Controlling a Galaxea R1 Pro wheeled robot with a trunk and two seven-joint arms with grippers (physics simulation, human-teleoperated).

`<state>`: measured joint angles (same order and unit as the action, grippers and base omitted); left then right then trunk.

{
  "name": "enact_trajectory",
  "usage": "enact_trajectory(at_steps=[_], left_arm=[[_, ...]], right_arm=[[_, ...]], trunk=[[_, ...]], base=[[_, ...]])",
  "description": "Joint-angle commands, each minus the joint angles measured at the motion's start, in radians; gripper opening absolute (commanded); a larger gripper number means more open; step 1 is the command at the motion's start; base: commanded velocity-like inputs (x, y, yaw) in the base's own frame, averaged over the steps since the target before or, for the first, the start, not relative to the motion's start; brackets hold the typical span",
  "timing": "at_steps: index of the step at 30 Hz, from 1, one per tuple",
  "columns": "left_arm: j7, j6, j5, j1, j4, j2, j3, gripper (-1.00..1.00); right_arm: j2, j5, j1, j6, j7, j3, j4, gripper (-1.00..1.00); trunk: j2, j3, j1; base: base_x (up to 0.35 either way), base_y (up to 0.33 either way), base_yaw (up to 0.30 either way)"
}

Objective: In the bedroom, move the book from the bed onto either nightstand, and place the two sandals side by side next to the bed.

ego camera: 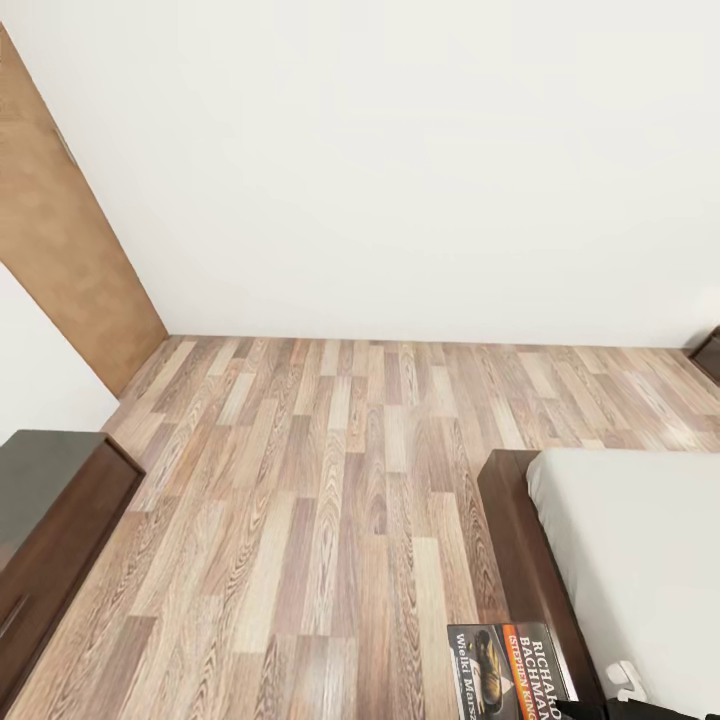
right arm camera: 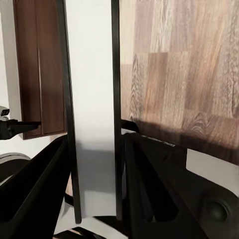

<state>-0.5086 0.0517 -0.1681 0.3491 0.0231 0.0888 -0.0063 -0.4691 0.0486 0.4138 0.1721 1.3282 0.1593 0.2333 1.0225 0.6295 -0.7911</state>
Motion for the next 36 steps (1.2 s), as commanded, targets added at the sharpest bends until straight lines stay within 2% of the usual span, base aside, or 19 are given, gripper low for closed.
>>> enact_trajectory(at_steps=[1, 36], left_arm=[[-0.004, 0.002, -0.004, 0.001, -0.001, 0.0, -0.001, 1.0], [-0.004, 0.002, -0.004, 0.001, -0.002, 0.0, -0.001, 1.0]], right_arm=[[0.0, 0.005, 0.0, 0.01, 0.003, -0.001, 0.0, -1.0], [0.0, 0.005, 0.0, 0.01, 0.005, -0.001, 0.0, -1.0]], trunk=[[0.001, -0.001, 0.0], [0.001, -0.058, 0.0]], base=[[0.0, 0.0, 0.0], [0.0, 0.0, 0.0]])
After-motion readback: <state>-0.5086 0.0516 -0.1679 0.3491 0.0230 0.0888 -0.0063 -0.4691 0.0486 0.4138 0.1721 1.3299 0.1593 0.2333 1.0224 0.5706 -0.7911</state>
